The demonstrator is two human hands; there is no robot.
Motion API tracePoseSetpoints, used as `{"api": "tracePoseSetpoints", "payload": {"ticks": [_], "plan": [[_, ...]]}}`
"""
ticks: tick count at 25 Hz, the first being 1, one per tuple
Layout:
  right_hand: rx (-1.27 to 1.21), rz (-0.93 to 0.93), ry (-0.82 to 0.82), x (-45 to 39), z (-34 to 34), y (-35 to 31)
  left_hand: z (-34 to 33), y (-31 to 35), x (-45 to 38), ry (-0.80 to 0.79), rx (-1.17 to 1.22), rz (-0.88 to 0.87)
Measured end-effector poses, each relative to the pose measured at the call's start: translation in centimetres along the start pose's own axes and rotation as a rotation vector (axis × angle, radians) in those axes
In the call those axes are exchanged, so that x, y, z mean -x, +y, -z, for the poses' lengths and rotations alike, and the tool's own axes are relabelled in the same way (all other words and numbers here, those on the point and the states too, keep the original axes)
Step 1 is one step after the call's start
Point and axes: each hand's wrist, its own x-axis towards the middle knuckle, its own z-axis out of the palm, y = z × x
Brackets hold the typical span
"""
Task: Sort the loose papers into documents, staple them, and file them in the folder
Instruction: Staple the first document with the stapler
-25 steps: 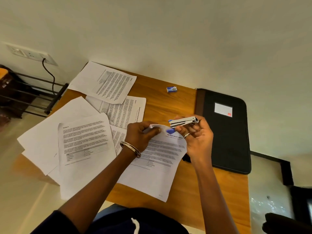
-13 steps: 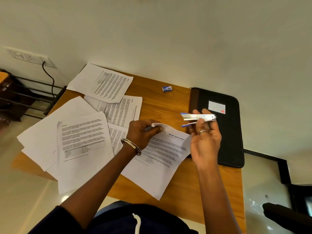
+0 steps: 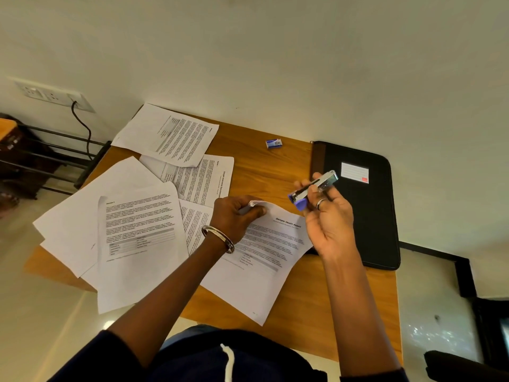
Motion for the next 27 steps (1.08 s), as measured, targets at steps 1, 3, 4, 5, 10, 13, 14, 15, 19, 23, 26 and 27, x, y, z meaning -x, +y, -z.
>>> {"api": "tracePoseSetpoints", "payload": {"ticks": [1, 3, 4, 5, 10, 13, 14, 15, 19, 23, 26, 27], "plan": [[0.004, 0.032, -0.068, 0.1, 0.2, 0.0, 0.1, 0.0, 0.0, 0.002, 0.002, 0.000], [0.103, 0.081, -0.170, 0.5, 0.3, 0.1, 0.2, 0.1, -0.2, -0.004, -0.005, -0.011], [0.219, 0.115, -0.191, 0.6, 0.5, 0.2, 0.3, 0.2, -0.2, -0.009, -0.010, -0.022], [0.364, 0.149, -0.192, 0.8, 0.5, 0.2, 0.4, 0.3, -0.2, -0.006, -0.010, -0.033], [0.777, 0.196, -0.178, 0.6, 0.4, 1.1, 0.8, 0.6, -0.4, -0.015, -0.052, -0.059], [0.836, 0.229, -0.166, 0.2, 0.5, 1.7, 0.8, 0.5, -0.5, -0.023, -0.126, -0.038], [0.844, 0.247, -0.164, 0.1, 0.6, 1.8, 0.8, 0.5, -0.4, -0.020, -0.136, -0.038], [0.851, 0.262, -0.164, 0.0, 0.6, 1.9, 0.8, 0.5, -0.4, -0.017, -0.137, -0.044], [0.843, 0.284, -0.179, -0.2, 0.7, 1.9, 0.9, 0.5, -0.5, 0.000, -0.118, -0.068], [0.858, 0.292, -0.173, -0.4, 0.8, 2.2, 1.0, 0.7, -0.6, -0.031, -0.081, -0.066], [0.937, 0.314, -0.149, -0.8, 0.8, 2.5, 0.7, 0.9, -0.6, -0.122, -0.064, -0.074], [0.955, 0.322, -0.145, -0.9, 0.8, 2.6, 0.5, 1.0, -0.5, -0.117, -0.094, -0.067]]}}
